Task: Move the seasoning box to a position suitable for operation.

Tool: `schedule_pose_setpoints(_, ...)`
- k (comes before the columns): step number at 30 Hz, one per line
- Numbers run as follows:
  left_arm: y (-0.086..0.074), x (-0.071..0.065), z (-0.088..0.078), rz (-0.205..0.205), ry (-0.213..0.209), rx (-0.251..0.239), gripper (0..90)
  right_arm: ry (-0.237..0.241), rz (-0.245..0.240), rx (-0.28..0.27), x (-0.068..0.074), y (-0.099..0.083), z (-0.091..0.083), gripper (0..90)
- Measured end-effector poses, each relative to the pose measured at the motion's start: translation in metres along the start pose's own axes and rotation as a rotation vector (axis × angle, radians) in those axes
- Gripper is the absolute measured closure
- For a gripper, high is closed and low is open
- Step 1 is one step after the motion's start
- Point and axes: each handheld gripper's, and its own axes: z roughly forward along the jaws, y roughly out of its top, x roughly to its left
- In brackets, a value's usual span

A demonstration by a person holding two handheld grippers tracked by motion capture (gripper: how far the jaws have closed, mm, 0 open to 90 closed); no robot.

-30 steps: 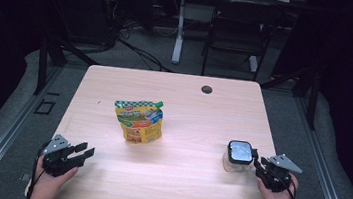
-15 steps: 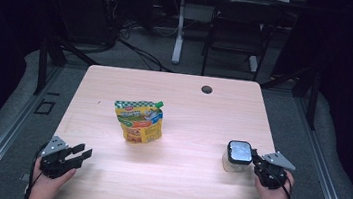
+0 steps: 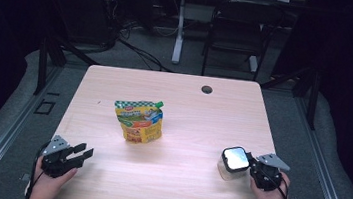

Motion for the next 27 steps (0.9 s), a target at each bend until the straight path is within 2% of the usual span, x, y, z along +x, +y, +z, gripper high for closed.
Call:
schedule_pose_setpoints(5,0.002,-0.001,0.003,0.009,-0.01,0.008,59.9,0.01,-0.023,0.011,0.012,0.003,-0.002,86.4)
schedule_pose_setpoints(9,0.003,-0.004,0.006,0.014,-0.018,0.003,60.0,0.026,-0.05,-0.004,0.027,0.005,-0.003,86.4)
schedule_pose_setpoints(14,0.006,-0.007,0.007,0.023,-0.023,0.003,60.0,0.065,-0.085,0.027,0.051,0.01,-0.002,86.6)
schedule_pose_setpoints(17,0.007,-0.007,0.008,0.029,-0.03,-0.003,60.0,0.08,-0.08,0.033,0.065,0.014,0.0,86.6)
schedule_pose_setpoints(22,0.009,-0.009,0.012,0.035,-0.044,0.003,60.0,0.08,-0.038,0.048,0.083,0.017,0.0,85.9)
schedule_pose_setpoints(26,0.011,-0.011,0.014,0.048,-0.053,-0.002,59.9,0.079,-0.045,0.055,0.093,0.015,-0.007,85.2)
schedule_pose_setpoints(27,0.011,-0.011,0.014,0.052,-0.054,0.002,59.9,0.09,-0.034,0.048,0.094,0.014,-0.007,84.8)
